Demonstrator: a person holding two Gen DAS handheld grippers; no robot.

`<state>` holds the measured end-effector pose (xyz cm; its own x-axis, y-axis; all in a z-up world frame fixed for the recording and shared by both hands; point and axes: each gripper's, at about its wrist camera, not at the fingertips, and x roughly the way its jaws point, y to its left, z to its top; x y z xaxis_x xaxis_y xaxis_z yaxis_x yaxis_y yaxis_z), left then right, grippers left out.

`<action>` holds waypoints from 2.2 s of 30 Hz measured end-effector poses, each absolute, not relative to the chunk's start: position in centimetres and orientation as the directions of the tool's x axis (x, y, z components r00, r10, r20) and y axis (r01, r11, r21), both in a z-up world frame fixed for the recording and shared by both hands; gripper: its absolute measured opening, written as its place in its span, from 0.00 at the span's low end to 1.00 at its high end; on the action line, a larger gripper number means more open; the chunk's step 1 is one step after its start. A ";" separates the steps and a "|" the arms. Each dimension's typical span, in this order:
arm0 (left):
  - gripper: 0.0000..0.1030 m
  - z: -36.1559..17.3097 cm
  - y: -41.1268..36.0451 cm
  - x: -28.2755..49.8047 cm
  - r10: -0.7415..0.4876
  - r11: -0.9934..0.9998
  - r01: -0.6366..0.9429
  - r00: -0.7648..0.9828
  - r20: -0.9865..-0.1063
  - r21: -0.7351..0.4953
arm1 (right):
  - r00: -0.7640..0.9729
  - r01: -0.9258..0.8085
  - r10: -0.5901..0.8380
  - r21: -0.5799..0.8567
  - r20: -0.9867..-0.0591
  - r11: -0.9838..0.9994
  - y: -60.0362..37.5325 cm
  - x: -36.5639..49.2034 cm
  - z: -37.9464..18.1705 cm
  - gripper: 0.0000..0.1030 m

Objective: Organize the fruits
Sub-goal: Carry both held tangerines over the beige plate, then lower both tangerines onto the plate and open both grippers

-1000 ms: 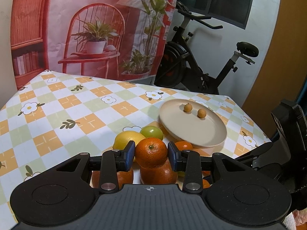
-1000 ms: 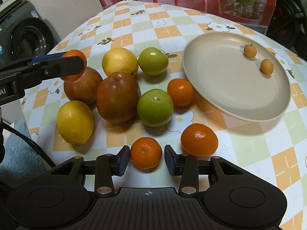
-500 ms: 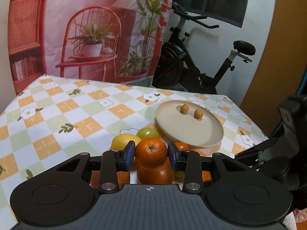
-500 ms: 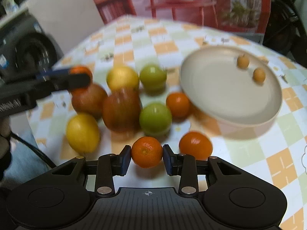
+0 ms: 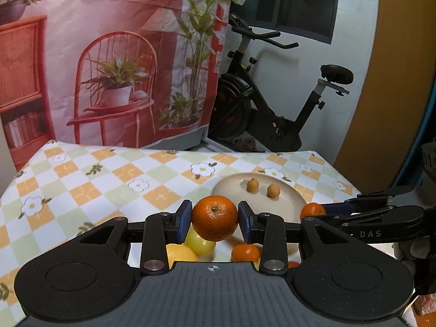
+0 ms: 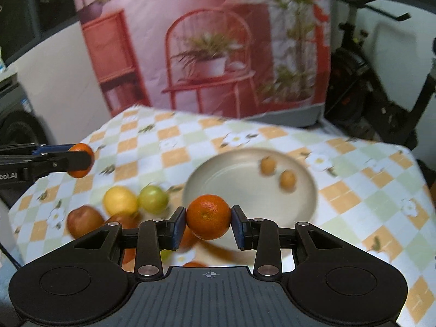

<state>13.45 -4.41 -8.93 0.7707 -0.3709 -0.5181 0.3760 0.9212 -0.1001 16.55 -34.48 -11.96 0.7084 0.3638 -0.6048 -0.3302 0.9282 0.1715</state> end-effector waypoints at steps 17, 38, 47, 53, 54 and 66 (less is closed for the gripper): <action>0.38 -10.1 -10.1 22.3 -0.412 0.884 0.462 0.691 -0.594 -0.074 | 0.725 -0.220 0.285 0.182 -0.627 0.958 -38.5 22.8 -15.2 0.32; 0.38 -17.3 -14.0 30.4 -0.364 0.850 0.525 0.550 -0.752 -0.028 | 0.629 -0.235 0.229 0.099 -0.743 0.967 -38.0 29.9 -19.6 0.33; 0.38 -18.3 -14.4 31.4 -0.364 0.849 0.528 0.551 -0.751 -0.024 | 0.682 -0.257 0.239 0.080 -0.691 0.963 -37.7 30.7 -20.3 0.35; 0.38 -18.5 -14.6 31.4 -0.370 0.846 0.532 0.547 -0.751 -0.030 | 0.702 -0.264 0.243 0.072 -0.670 0.962 -37.7 30.4 -20.6 0.38; 0.38 -18.5 -14.6 31.4 -0.369 0.846 0.532 0.546 -0.752 -0.029 | 0.702 -0.267 0.245 0.073 -0.668 0.961 -37.7 30.3 -20.6 0.39; 0.44 -16.0 -13.1 30.1 -0.386 0.867 0.494 0.580 -0.717 -0.068 | 0.747 -0.258 0.267 0.105 -0.609 0.961 -37.8 27.3 -18.5 0.59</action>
<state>30.14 -13.14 -16.01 0.5799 -0.3862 -0.7173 0.4937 0.8670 -0.0676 27.32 -37.82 -18.53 0.7472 0.2669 -0.6086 -0.2578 0.9605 0.1048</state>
